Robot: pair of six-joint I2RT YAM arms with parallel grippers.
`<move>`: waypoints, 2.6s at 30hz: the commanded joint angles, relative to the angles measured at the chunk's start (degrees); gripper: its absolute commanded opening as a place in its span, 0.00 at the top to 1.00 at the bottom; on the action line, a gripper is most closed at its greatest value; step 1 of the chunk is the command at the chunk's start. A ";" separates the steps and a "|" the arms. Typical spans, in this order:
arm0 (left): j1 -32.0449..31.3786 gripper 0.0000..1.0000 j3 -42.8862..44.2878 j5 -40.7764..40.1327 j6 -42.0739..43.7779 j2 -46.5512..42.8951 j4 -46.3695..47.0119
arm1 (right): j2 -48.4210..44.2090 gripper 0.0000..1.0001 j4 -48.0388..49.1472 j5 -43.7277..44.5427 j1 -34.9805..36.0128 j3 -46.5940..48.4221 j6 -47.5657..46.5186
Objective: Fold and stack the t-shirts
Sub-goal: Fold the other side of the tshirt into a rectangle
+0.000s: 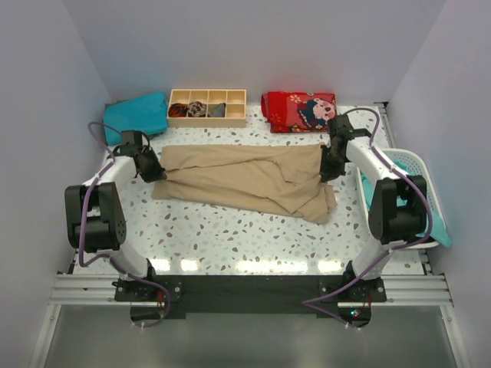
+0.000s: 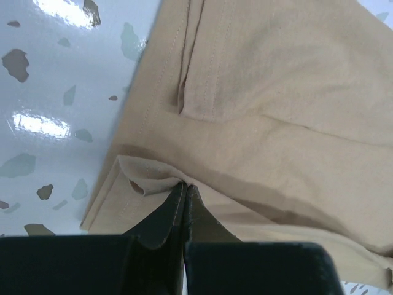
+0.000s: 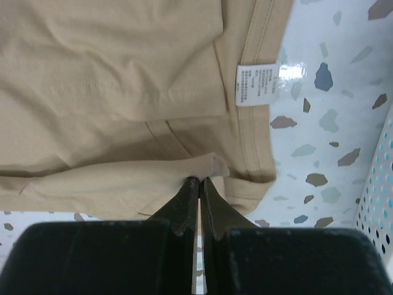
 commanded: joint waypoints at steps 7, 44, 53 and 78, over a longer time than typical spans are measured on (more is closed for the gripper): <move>0.60 0.99 3.95 -2.45 5.44 1.46 -1.27 | 5.19 1.00 2.35 5.64 -0.17 6.63 -0.27; -13.99 0.00 -4.40 1.69 4.65 -6.27 7.70 | -10.71 0.60 20.79 -16.86 6.16 -22.63 10.80; -13.99 0.00 -4.66 1.07 5.09 -6.45 7.51 | -7.55 0.58 27.13 -16.59 6.07 -23.86 10.98; -14.08 0.00 -4.75 1.07 6.15 -4.16 6.64 | -5.87 0.76 25.37 -13.96 7.57 -21.58 10.36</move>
